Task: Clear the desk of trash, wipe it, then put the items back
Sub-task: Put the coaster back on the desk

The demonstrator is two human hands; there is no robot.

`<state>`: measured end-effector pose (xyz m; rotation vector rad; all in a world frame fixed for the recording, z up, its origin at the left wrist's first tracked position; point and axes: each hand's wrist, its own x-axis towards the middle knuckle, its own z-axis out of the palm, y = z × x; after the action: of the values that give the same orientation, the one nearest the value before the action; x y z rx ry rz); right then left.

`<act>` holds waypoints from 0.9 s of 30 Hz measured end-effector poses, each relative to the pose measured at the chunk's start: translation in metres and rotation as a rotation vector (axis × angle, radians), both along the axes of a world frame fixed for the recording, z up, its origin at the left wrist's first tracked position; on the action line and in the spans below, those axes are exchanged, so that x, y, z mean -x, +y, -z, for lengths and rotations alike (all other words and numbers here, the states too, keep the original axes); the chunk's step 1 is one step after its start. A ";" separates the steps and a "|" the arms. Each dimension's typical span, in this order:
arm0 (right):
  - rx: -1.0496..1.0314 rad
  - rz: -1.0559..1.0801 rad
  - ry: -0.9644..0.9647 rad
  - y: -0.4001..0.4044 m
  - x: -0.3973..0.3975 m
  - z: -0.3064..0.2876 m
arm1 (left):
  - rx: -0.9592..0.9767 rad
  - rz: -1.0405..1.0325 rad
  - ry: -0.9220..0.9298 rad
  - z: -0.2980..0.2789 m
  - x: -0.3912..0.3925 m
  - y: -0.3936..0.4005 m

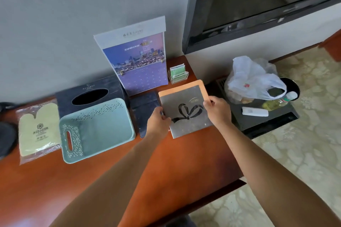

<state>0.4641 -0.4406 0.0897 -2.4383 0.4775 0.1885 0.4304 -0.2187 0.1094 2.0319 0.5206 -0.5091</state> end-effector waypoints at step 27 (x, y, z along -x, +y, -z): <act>0.389 -0.070 0.029 0.021 -0.055 0.056 | -0.493 0.206 0.128 0.036 -0.059 -0.034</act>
<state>0.5187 -0.4195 0.0332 -2.8385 0.4769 0.1732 0.4892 -0.2530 0.0737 2.5538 0.5557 -0.6883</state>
